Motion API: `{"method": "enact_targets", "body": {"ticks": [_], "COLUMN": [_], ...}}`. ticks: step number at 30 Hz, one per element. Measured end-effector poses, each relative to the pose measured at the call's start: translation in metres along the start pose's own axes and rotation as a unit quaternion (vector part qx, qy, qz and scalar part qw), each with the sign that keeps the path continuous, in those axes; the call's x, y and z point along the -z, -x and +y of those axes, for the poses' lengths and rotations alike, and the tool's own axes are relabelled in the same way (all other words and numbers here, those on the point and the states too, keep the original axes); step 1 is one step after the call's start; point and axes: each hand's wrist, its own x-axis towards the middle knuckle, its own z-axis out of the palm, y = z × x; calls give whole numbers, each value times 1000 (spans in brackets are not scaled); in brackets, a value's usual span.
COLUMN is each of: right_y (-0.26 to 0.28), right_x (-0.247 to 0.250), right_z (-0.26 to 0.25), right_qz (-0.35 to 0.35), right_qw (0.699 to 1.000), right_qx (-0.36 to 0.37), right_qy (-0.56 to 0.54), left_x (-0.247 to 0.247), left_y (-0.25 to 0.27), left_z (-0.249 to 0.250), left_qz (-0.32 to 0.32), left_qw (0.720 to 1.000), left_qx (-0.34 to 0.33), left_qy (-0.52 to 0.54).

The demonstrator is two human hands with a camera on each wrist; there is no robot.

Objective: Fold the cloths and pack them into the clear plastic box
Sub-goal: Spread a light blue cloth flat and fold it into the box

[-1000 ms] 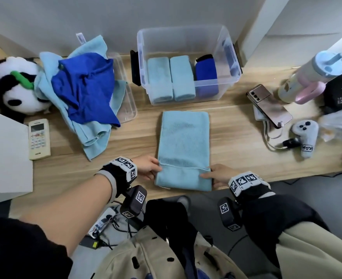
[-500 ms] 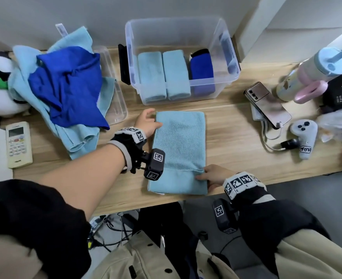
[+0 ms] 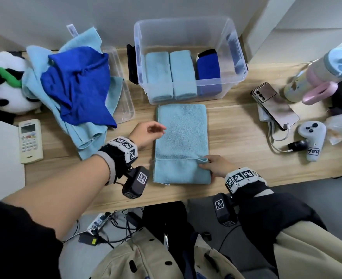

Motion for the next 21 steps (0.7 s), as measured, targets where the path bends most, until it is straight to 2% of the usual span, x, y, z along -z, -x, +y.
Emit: {"method": "enact_targets", "body": {"ticks": [6,10,13,15,18,21], "right_y": [7,18,21,22,23,24], "right_x": [-9,-10,-7,-5,-3,-5], "right_z": [-9,-12,-8,-4,5,13], "right_qz": [-14,-26,-16,-1,19,38], "right_qw": [998,995,993,992,991,994], "right_qx": [52,76,76,73,58,57], "right_qy": [-26,-54,-84,-100,-123,-83], "left_x": [-20,-31,-30,-26,-18,-19], "left_y": [30,36,41,43,48,55], "left_z": [-6,-6,-12,-22,-39,-46], "left_qz": [-141,-213,-246,-223,-129,-46], "left_qw": [984,969,949,958,986,995], "left_qx": [-14,33,50,55,63,81], "left_qy": [-111,-119,-192,-171,-85,-26]}}
